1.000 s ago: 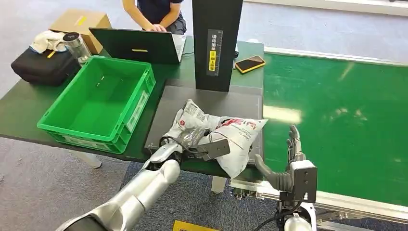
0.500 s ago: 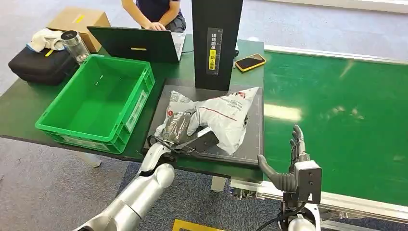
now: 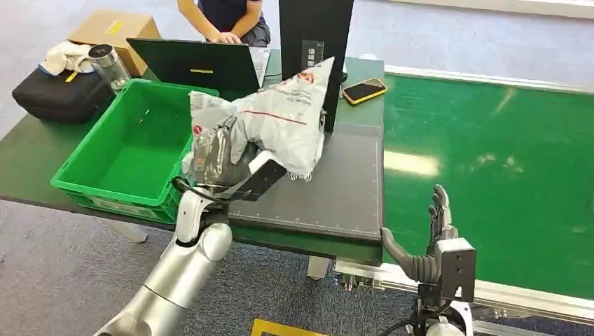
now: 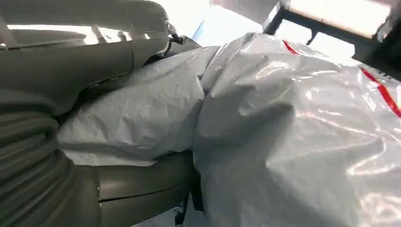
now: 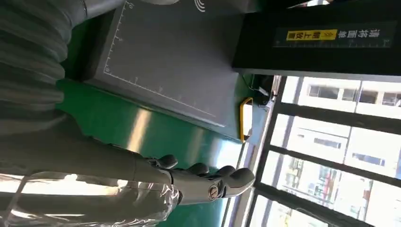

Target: Moved the parcel from conveyor to table for the left to box.

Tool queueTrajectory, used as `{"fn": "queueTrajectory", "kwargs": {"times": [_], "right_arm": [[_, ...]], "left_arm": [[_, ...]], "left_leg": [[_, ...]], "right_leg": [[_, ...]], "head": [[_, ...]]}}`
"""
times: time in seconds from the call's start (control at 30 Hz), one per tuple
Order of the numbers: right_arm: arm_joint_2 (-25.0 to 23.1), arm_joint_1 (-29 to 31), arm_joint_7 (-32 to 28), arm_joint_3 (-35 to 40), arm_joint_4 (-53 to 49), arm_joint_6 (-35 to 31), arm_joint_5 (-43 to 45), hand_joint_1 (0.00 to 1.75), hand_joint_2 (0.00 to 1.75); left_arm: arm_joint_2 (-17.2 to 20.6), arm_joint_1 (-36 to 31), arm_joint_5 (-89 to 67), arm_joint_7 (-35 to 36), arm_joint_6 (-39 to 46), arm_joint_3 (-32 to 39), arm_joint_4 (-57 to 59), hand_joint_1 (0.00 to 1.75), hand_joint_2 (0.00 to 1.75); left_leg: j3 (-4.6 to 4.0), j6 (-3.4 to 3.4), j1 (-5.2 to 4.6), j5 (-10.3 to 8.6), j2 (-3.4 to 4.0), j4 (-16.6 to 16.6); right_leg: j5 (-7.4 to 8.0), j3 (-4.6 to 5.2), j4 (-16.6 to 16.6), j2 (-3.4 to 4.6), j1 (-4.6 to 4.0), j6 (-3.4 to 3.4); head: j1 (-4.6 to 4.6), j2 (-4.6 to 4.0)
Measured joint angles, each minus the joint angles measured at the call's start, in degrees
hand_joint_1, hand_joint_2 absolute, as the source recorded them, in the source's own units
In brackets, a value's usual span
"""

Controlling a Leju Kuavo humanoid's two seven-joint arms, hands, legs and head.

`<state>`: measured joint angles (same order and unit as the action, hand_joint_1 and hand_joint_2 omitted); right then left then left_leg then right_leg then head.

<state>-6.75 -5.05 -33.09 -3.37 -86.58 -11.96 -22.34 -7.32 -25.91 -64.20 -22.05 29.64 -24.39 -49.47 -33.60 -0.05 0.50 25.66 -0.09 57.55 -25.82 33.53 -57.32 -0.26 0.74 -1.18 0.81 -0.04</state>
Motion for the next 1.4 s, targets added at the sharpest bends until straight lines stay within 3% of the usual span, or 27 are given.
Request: {"fn": "queueTrajectory", "kwargs": {"times": [0.23, 0.53, 0.73, 1.13, 1.17, 1.4], "right_arm": [[0.0, -0.7, 0.0, -0.6, -0.7, -0.4, -0.2, 0.0, 1.75], [-0.3, -1.4, 0.0, -1.0, -1.3, -1.5, -0.2, 0.0, 1.75], [-0.8, -1.5, 0.0, -1.0, -1.3, -1.7, -0.6, 0.0, 1.75], [-1.7, -1.6, 0.2, -1.0, -1.3, -2.5, -1.6, 0.0, 1.75], [-1.7, -1.6, 0.2, -1.0, -1.3, -2.5, -1.7, 0.0, 1.75], [-1.7, -1.7, 0.7, -0.9, -1.3, -2.6, -1.6, 0.0, 1.75]], "left_arm": [[3.3, -1.5, -3.3, 2.8, 2.2, 5.0, -4.5, 1.75, 1.75], [6.3, -4.8, -6.4, 13.0, 1.7, 14.9, -2.7, 1.75, 1.75], [6.8, -6.2, -8.6, 24.1, -4.0, 21.3, 2.7, 1.75, 1.75], [8.2, -10.3, -11.8, 33.6, -10.4, 26.9, 16.9, 1.73, 1.75], [8.5, -10.7, -11.9, 33.9, -10.2, 27.2, 17.9, 0.0, 1.75], [10.0, -11.9, -11.7, 31.4, -1.5, 30.2, 21.5, 0.0, 1.75]], "left_leg": [[0.0, 0.0, 0.0, 0.0, 0.01, 0.0], [0.0, 0.0, 0.01, -0.01, 0.04, 0.0], [-0.02, 0.0, 0.01, -0.01, 0.05, 0.0], [-0.06, 0.0, 0.01, 0.0, 0.06, 0.0], [-0.06, -0.01, 0.01, 0.0, 0.06, 0.0], [-0.06, -0.01, 0.03, 0.0, 0.09, 0.0]], "right_leg": [[0.0, 0.0, 0.0, 0.0, 0.0, 0.0], [0.0, 0.0, 0.0, 0.02, -0.01, 0.01], [0.0, 0.03, 0.0, 0.02, -0.01, 0.01], [0.0, 0.08, 0.0, 0.07, -0.01, 0.01], [0.0, 0.08, 0.0, 0.07, -0.01, 0.01], [-0.01, 0.1, 0.0, 0.11, -0.02, 0.02]], "head": [[0.0, 0.0], [0.02, 0.02], [0.0, 0.0], [-0.02, 0.0], [0.0, 0.02], [0.02, 0.0]]}}
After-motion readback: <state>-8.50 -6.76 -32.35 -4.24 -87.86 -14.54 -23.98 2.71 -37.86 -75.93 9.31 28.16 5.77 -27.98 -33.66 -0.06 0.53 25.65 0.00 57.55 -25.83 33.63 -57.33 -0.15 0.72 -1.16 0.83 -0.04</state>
